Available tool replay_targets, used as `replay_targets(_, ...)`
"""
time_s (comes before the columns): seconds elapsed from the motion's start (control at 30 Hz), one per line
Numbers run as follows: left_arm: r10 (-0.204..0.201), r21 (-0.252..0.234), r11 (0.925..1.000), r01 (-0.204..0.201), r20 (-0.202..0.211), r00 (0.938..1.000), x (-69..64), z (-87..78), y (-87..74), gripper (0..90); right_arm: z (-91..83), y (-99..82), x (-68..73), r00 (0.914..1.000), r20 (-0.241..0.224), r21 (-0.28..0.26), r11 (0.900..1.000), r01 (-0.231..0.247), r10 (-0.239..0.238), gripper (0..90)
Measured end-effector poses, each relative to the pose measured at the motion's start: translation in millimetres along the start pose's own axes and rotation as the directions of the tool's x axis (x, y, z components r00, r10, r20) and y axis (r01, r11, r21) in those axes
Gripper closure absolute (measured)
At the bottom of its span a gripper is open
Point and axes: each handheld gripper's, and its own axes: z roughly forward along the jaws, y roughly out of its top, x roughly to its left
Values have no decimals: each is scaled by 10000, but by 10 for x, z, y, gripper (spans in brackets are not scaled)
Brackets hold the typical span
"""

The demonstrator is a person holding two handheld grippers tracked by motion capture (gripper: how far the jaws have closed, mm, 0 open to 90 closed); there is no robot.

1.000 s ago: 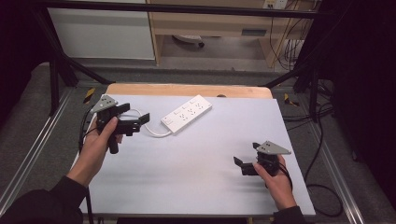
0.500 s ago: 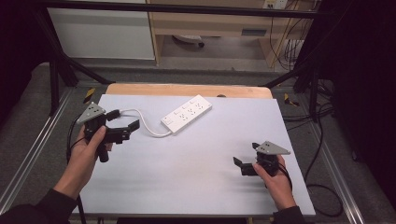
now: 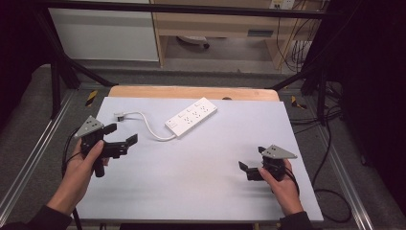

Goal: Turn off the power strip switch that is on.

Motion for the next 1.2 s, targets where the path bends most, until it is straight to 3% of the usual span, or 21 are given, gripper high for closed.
replay_targets(0.4,-235,521,9984,239,-100,9997,30,-114,-239,54,3,-2,1,10000,18,45,10000,20,-21,21)
replay_targets(0.83,-180,1020,9946,212,-317,9993,32,-136,-585,56,-59,-16,-42,9999,142,-19,10000,-29,30,20)
replay_targets(1.2,-452,908,9946,508,-627,9970,93,-173,-850,62,-158,-83,-122,9997,253,225,9997,13,-19,21)
